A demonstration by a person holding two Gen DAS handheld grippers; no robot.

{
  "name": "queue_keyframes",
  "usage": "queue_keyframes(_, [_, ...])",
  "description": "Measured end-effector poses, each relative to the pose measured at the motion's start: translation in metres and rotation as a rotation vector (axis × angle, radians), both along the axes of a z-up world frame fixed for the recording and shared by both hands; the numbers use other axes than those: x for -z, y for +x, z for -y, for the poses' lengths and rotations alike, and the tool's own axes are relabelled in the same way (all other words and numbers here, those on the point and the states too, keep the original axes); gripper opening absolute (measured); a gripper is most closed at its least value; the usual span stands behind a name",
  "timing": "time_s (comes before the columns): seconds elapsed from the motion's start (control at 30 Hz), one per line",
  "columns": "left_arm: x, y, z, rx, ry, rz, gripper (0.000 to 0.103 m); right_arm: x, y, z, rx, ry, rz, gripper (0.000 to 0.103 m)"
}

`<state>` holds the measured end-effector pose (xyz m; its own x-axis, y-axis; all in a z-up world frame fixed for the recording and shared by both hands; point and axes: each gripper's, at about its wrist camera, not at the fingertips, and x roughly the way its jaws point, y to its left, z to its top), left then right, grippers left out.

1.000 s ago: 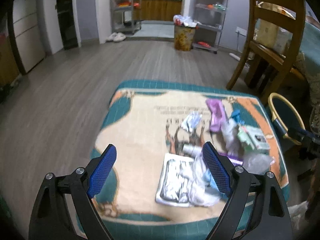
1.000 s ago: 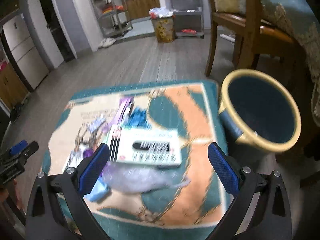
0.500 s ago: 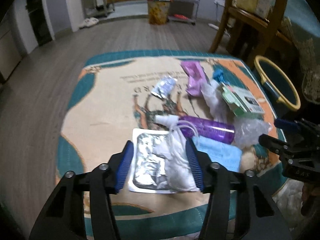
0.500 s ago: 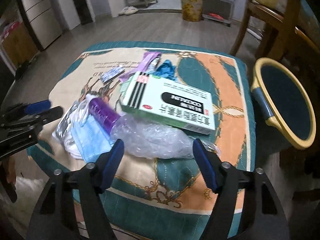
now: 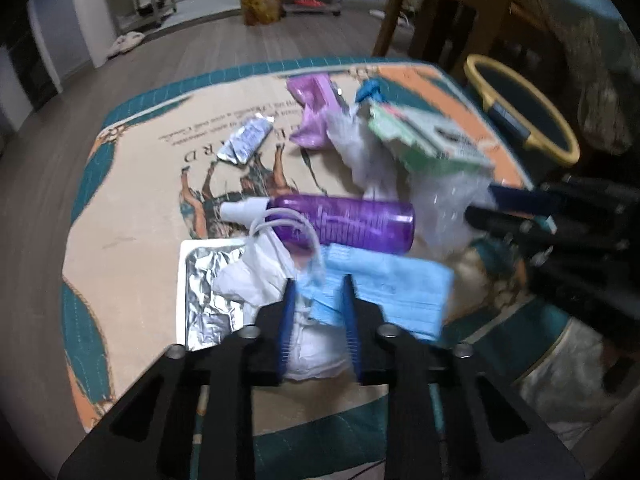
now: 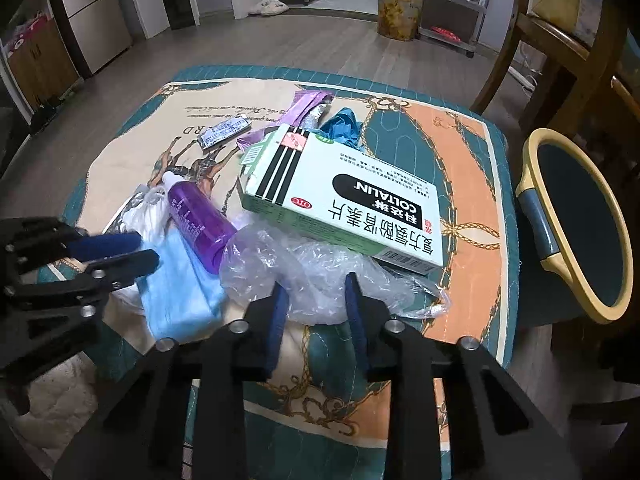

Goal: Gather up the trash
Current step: 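Grasp the white cable with the left tool while the right tool grasps the clear plastic wrap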

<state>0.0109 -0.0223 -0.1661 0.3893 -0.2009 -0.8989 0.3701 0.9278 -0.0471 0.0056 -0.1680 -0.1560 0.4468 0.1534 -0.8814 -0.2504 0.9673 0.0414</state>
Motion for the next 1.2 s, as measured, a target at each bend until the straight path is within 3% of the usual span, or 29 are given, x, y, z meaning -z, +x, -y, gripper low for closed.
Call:
queue_keyframes(0.03, [0.0,0.0,0.001,0.006,0.003,-0.001,0.002,-0.001,0.0,-0.001,-0.003,-0.002,0.003,0.022])
queue_keyframes(0.07, [-0.002,0.0,0.001,0.009,0.0,0.005,0.001,-0.002,-0.001,-0.001,-0.006,-0.002,0.006,0.021])
queue_keyframes(0.3, [-0.037,-0.007,0.0,0.037,-0.065,0.091,0.001,-0.02,-0.001,0.002,-0.002,0.05,0.032,0.01])
queue_keyframes(0.43, [-0.034,-0.007,-0.002,0.017,-0.049,0.079,0.001,-0.03,-0.004,0.004,0.007,0.072,0.049,0.009])
queue_keyframes(0.47, [-0.03,-0.005,-0.003,0.007,-0.048,0.057,0.002,-0.032,-0.005,0.004,0.013,0.078,0.052,0.009])
queue_keyframes(0.53, [-0.022,-0.002,-0.002,-0.001,-0.051,0.028,0.017,-0.038,-0.008,0.005,0.018,0.092,0.061,0.009])
queue_keyframes(0.6, [-0.019,0.0,0.002,0.004,-0.041,0.03,0.022,-0.043,-0.011,0.005,0.012,0.089,0.077,0.009])
queue_keyframes(0.83, [-0.001,0.013,0.013,0.026,-0.007,-0.015,0.022,-0.049,-0.014,0.017,0.027,0.094,0.085,0.009])
queue_keyframes(0.87, [0.0,0.014,0.015,0.037,-0.009,-0.016,0.02,-0.049,-0.014,0.019,0.032,0.1,0.085,0.009])
queue_keyframes(0.9, [-0.001,0.013,0.017,0.048,-0.005,-0.015,0.003,-0.051,-0.014,0.021,0.04,0.109,0.088,0.009])
queue_keyframes(1.0, [-0.015,0.009,0.019,0.077,-0.01,0.014,0.002,-0.059,-0.013,0.026,0.052,0.125,0.103,0.009])
queue_keyframes(1.2, [-0.066,0.002,0.009,0.065,-0.1,0.147,0.002,-0.078,-0.005,0.033,0.083,0.181,0.138,0.009])
